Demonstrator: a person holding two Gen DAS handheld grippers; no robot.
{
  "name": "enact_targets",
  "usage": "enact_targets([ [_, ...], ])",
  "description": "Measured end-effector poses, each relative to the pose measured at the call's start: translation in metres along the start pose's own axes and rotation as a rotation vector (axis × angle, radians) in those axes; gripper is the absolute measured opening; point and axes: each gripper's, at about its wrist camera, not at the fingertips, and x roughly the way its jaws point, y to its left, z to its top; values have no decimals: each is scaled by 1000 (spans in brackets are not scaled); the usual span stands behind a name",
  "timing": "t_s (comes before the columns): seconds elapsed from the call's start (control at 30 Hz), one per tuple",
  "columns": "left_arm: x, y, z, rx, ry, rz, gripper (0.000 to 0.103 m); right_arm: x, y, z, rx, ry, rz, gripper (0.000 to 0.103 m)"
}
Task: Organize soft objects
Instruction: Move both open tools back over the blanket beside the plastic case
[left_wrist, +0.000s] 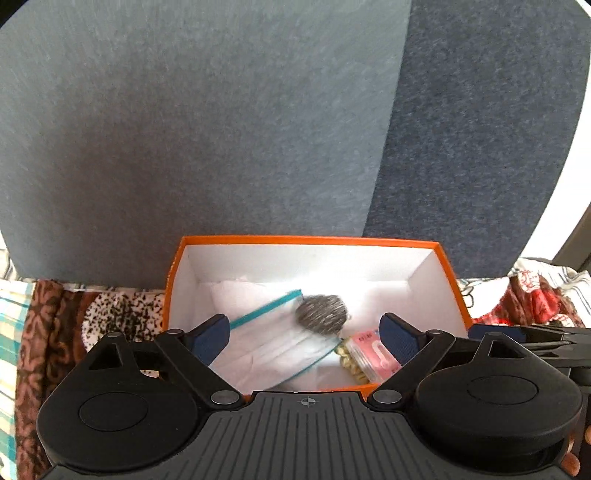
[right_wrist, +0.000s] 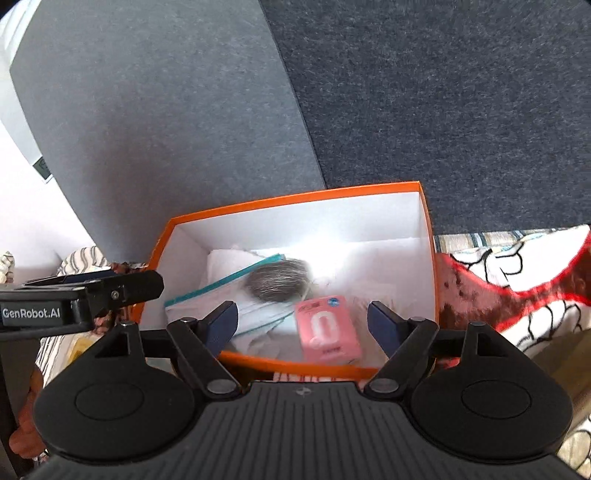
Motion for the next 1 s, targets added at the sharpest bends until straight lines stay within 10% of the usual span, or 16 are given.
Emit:
enact_targets([
  [1.0, -129, 23, -124, -56, 21, 8, 103, -91, 44, -134, 57, 108, -9, 83],
])
